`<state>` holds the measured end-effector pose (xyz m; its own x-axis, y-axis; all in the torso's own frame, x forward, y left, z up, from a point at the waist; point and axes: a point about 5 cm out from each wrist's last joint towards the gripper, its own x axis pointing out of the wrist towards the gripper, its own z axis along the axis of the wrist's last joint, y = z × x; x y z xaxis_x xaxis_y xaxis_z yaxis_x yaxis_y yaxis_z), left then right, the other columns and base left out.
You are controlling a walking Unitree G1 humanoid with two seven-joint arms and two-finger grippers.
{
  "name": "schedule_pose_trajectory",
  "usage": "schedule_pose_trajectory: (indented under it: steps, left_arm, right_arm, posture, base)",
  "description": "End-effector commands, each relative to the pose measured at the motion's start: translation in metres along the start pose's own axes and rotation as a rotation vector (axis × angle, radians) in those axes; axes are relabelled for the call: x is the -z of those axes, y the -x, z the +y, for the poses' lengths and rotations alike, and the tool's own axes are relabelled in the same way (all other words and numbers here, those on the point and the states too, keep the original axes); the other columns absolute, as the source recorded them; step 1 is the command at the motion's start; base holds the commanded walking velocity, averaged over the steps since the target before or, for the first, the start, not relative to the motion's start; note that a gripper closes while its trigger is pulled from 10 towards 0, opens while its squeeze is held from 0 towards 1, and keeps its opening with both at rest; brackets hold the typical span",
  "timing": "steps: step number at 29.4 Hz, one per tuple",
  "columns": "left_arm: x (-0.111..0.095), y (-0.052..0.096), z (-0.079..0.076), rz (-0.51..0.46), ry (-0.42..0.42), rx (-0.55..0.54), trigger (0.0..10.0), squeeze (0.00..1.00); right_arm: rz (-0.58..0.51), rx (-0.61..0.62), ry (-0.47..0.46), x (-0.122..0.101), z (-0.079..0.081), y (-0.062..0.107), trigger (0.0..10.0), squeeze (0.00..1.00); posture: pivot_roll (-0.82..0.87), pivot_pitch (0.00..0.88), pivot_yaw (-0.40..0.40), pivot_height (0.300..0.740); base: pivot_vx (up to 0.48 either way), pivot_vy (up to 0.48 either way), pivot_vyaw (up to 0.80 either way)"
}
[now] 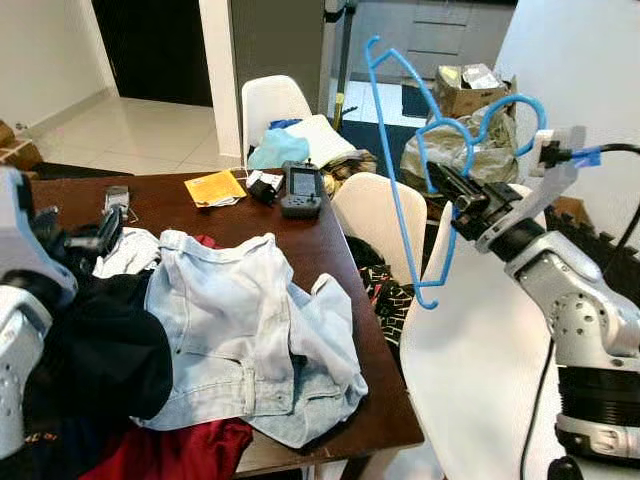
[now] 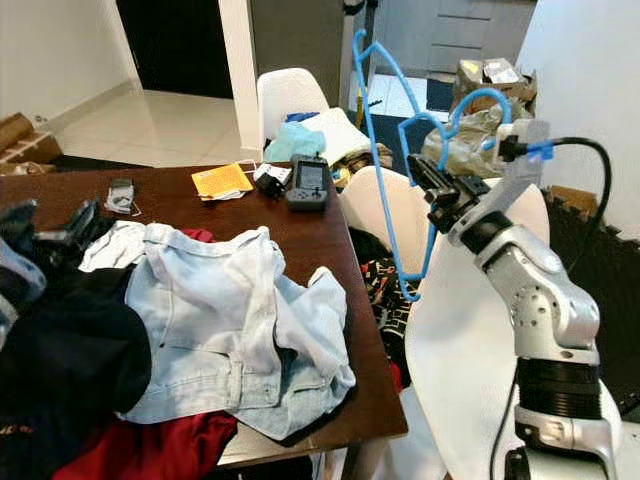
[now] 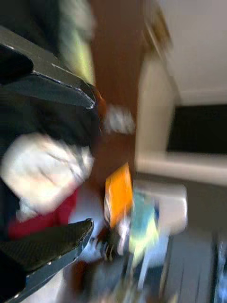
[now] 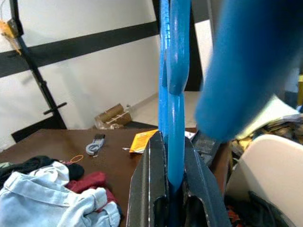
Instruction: Hang hanger
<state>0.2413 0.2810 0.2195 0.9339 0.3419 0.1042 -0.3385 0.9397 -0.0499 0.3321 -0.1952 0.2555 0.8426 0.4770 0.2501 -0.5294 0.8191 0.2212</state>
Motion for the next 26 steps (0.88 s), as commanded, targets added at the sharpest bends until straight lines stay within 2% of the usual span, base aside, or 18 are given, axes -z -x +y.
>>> schedule_pose_trajectory:
  steps: [1, 2, 3, 4, 5, 7, 8, 9, 10, 14, 17, 26]
  left_arm:
    - [0.003, 0.004, 0.004, 0.018, -0.025, -0.059, 10.0, 0.00]
    - [0.003, 0.004, 0.004, 0.018, -0.025, -0.059, 10.0, 0.00]
    - [0.009, 0.010, 0.002, 0.046, -0.032, -0.081, 10.0, 0.00]
    - [0.009, 0.010, 0.002, 0.046, -0.032, -0.081, 10.0, 0.00]
    - [0.013, 0.010, 0.000, 0.058, -0.047, -0.105, 10.0, 0.00]
    - [0.013, 0.010, 0.000, 0.058, -0.047, -0.105, 10.0, 0.00]
    - [0.015, 0.008, 0.000, 0.064, -0.062, -0.122, 10.0, 0.00]
    - [0.015, 0.008, 0.000, 0.064, -0.062, -0.122, 10.0, 0.00]
    - [0.015, 0.006, -0.002, 0.061, -0.077, -0.149, 10.0, 0.00]
    - [0.013, 0.003, -0.007, 0.043, -0.096, -0.171, 10.0, 0.00]
    - [0.005, -0.001, -0.016, 0.010, -0.099, -0.160, 10.0, 0.00]
    - [-0.002, -0.005, -0.024, -0.020, -0.094, -0.136, 10.0, 0.00]
  right_arm:
    - [-0.001, 0.009, 0.014, 0.000, 0.000, -0.004, 0.0, 0.00]
    - [-0.001, 0.009, 0.014, 0.000, 0.000, -0.004, 0.0, 0.00]
    - [-0.001, 0.025, 0.016, 0.001, -0.001, -0.005, 1.3, 0.00]
    - [-0.001, 0.025, 0.016, 0.001, -0.001, -0.005, 1.3, 0.00]
    - [-0.002, 0.042, 0.013, 0.003, -0.002, -0.006, 2.0, 0.00]
    - [-0.002, 0.042, 0.013, 0.003, -0.002, -0.006, 2.0, 0.00]
    - [0.002, 0.058, 0.015, 0.004, -0.003, -0.007, 2.8, 0.00]
    - [0.002, 0.058, 0.015, 0.004, -0.003, -0.007, 2.8, 0.00]
    - [0.011, 0.071, 0.027, 0.007, -0.004, -0.008, 10.0, 0.00]
    - [0.021, 0.094, 0.036, 0.010, -0.005, -0.008, 10.0, 0.00]
    - [0.011, 0.130, 0.034, 0.011, -0.007, -0.006, 10.0, 0.00]
    - [0.016, 0.141, 0.039, 0.014, -0.007, -0.005, 10.0, 0.00]
  posture:
    - [0.27, 0.000, -0.033, 0.740]
    - [0.27, 0.000, -0.033, 0.740]
    - [0.27, 0.000, -0.032, 0.740]
    - [0.27, 0.000, -0.032, 0.740]
    - [0.26, 0.000, -0.028, 0.740]
    - [0.26, 0.000, -0.028, 0.740]
    - [0.26, 0.000, -0.026, 0.740]
    - [0.26, 0.000, -0.026, 0.740]
    - [0.26, 0.000, -0.023, 0.740]
    - [0.25, 0.000, -0.019, 0.740]
    - [0.23, 0.000, -0.015, 0.740]
    - [0.23, 0.000, -0.011, 0.740]
  base:
    - [0.000, 0.000, 0.00]
    - [0.000, 0.000, 0.00]
    - [0.000, 0.000, 0.00]
    - [0.000, 0.000, 0.00]
    - [0.000, 0.000, 0.00]
    - [0.000, 0.000, 0.00]
    - [-0.240, 0.000, 0.00]
    - [-0.240, 0.000, 0.00]
    - [-0.398, 0.000, 0.00]
    - [-0.396, 0.000, 0.00]
    - [-0.395, 0.000, 0.00]
    - [-0.374, 0.000, 0.00]
